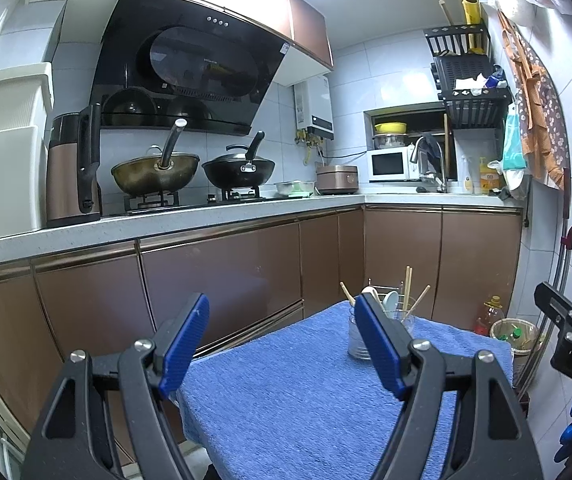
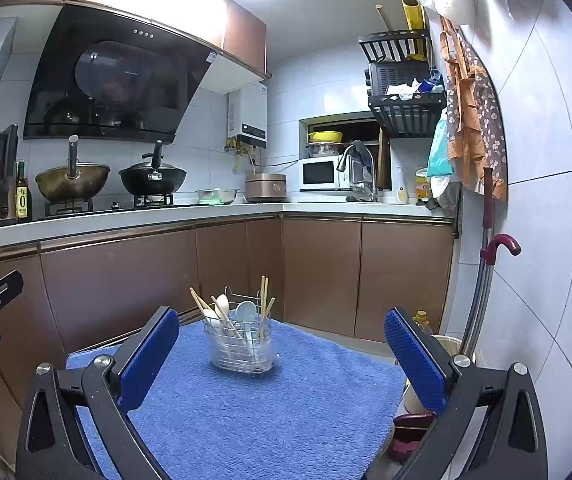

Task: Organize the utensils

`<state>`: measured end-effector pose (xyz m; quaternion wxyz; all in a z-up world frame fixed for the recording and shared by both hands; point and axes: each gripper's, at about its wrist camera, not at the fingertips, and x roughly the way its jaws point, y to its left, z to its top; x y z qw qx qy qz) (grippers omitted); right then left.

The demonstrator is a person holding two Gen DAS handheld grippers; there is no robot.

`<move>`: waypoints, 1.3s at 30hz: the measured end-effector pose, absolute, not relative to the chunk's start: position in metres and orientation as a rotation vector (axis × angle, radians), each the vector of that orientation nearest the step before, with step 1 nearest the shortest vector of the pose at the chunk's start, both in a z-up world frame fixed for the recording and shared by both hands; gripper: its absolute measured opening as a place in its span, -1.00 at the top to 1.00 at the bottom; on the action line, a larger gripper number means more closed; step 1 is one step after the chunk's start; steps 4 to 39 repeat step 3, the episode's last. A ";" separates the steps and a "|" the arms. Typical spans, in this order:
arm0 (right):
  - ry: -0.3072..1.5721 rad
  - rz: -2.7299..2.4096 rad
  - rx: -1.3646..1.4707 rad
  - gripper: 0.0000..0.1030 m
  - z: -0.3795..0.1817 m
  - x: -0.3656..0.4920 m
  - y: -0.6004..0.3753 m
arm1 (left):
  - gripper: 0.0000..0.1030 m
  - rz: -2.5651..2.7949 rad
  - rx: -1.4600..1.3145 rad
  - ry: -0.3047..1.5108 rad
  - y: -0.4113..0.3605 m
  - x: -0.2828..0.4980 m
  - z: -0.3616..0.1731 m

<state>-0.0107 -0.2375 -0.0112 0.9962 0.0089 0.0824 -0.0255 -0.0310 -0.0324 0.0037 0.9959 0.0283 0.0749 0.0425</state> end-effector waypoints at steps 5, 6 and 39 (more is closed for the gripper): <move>0.165 -0.051 0.017 -1.00 -0.011 -0.011 -0.238 | -0.43 0.084 0.052 0.155 -0.031 -0.030 0.003; 0.165 -0.051 0.017 -1.00 -0.011 -0.011 -0.238 | -0.43 0.084 0.052 0.155 -0.031 -0.030 0.003; 0.165 -0.051 0.017 -1.00 -0.011 -0.011 -0.238 | -0.43 0.084 0.052 0.155 -0.031 -0.030 0.003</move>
